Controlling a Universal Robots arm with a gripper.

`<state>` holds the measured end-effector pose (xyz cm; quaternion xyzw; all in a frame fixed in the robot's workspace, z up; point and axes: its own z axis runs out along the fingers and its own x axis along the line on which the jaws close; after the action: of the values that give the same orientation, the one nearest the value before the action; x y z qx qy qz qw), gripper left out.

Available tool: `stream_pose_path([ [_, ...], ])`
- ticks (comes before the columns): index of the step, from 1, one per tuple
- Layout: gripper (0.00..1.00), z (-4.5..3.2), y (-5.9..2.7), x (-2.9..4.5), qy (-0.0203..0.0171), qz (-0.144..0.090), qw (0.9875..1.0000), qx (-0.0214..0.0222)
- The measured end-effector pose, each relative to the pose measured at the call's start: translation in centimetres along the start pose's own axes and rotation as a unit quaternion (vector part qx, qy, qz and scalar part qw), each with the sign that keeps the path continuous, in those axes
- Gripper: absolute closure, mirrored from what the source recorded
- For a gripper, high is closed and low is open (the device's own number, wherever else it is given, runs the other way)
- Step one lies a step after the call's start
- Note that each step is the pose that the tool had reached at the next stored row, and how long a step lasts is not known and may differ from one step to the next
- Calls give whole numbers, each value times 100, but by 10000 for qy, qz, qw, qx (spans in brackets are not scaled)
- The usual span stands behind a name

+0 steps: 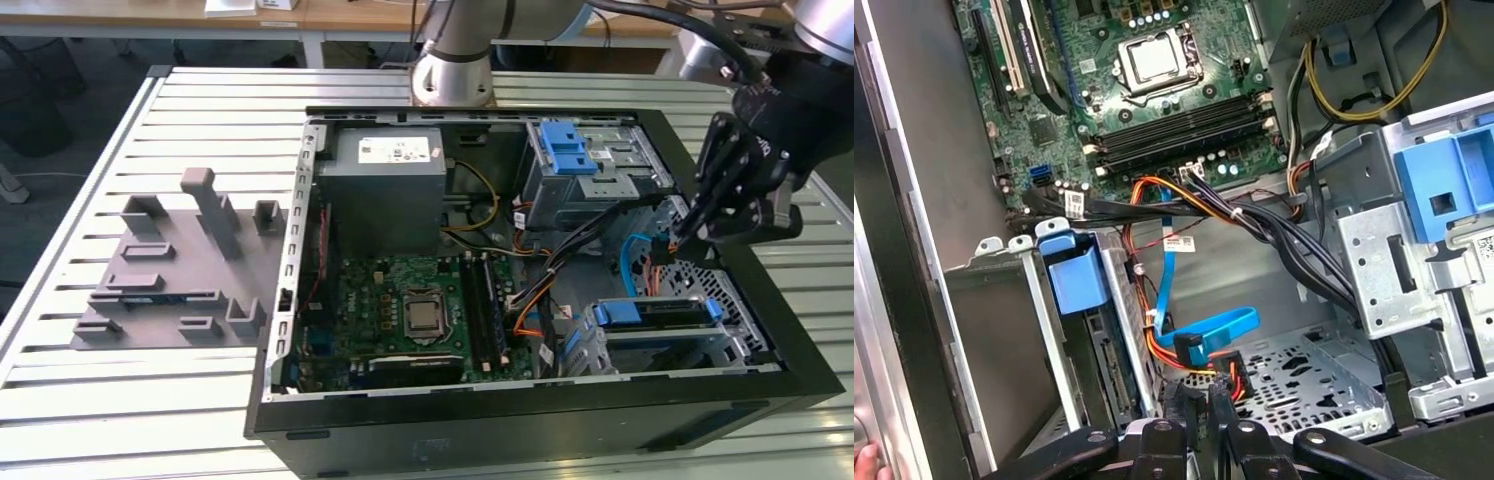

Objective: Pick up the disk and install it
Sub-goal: 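Insert the first disk wire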

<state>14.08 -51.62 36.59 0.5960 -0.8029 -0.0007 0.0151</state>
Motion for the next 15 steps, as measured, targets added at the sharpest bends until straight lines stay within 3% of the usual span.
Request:
stream_pose_path([
  [8, 76, -16, 11, -2, 3, 0, 10000, 2],
  [15, 76, 75, 8, -31, 25, 1, 10000, 8],
])
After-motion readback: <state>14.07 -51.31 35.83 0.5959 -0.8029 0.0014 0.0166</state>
